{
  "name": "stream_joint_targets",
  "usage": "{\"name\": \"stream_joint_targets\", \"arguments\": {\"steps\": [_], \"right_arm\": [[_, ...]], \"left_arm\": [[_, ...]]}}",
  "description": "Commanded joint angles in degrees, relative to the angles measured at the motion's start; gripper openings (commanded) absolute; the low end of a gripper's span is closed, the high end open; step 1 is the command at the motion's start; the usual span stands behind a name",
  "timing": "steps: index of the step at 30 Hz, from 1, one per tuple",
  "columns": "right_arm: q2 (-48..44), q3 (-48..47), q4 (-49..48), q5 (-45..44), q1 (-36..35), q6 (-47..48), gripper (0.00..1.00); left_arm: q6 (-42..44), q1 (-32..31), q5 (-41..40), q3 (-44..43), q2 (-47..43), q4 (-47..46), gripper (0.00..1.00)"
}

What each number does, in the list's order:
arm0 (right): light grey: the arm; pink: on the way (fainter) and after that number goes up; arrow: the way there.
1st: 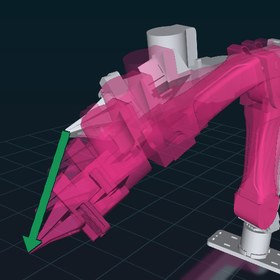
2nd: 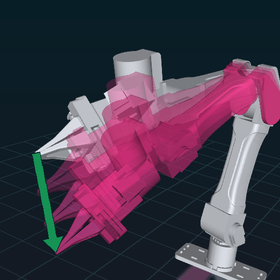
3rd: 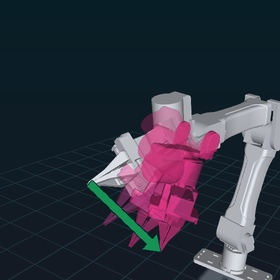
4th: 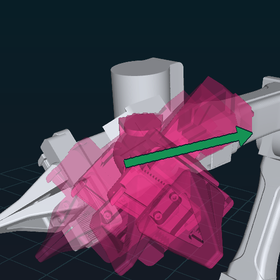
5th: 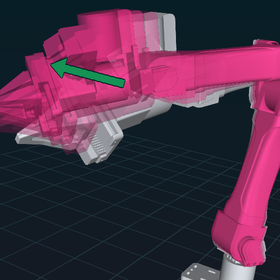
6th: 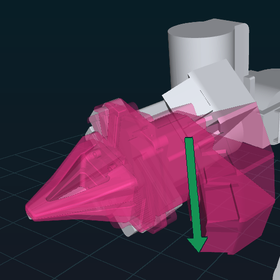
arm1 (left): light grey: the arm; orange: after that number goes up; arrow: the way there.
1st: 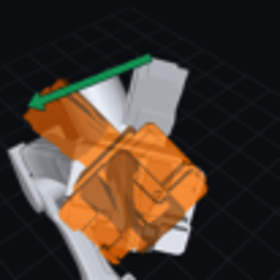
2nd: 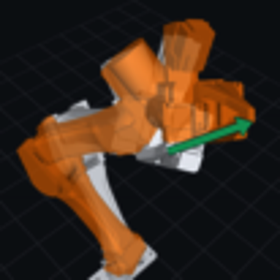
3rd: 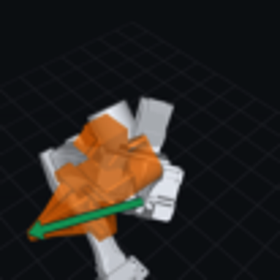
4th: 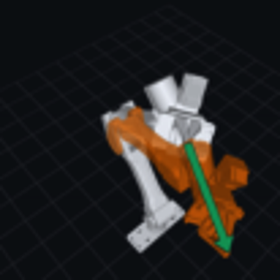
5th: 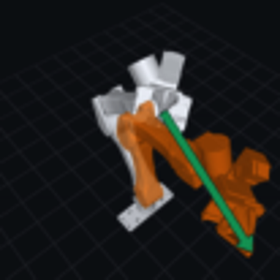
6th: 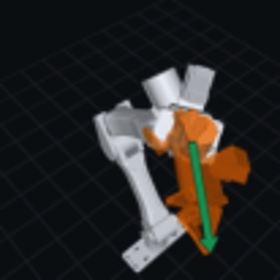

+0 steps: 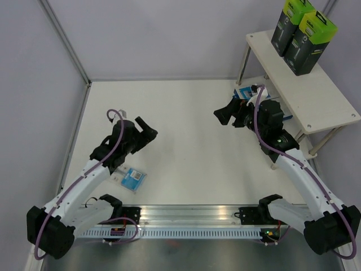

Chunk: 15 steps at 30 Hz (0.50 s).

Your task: Place and organize the shaving razors onto the shelf

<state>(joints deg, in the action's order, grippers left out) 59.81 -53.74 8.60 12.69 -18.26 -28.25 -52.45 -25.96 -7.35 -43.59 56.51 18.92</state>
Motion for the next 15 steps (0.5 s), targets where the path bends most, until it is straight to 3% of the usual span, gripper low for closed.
{"name": "stream_joint_targets", "arguments": {"steps": [1,6,10,15], "right_arm": [[0.4,-1.6,-4.5,3.6,0.1,1.0,0.98],[1.9,-0.9,-4.8,5.4,0.1,0.7,0.98],[2.6,0.3,-4.6,5.8,0.1,0.7,0.98],[4.0,0.0,-3.2,4.8,0.1,0.9,0.98]], "left_arm": [[-4.1,0.1,-9.1,0.3,-2.0,17.9,0.91],[-16.3,1.3,-16.8,0.7,-4.1,35.2,0.92],[-22.3,3.5,-20.1,2.3,-4.1,39.2,0.91],[-23.0,7.5,-21.7,2.3,0.1,41.7,0.9]]}}
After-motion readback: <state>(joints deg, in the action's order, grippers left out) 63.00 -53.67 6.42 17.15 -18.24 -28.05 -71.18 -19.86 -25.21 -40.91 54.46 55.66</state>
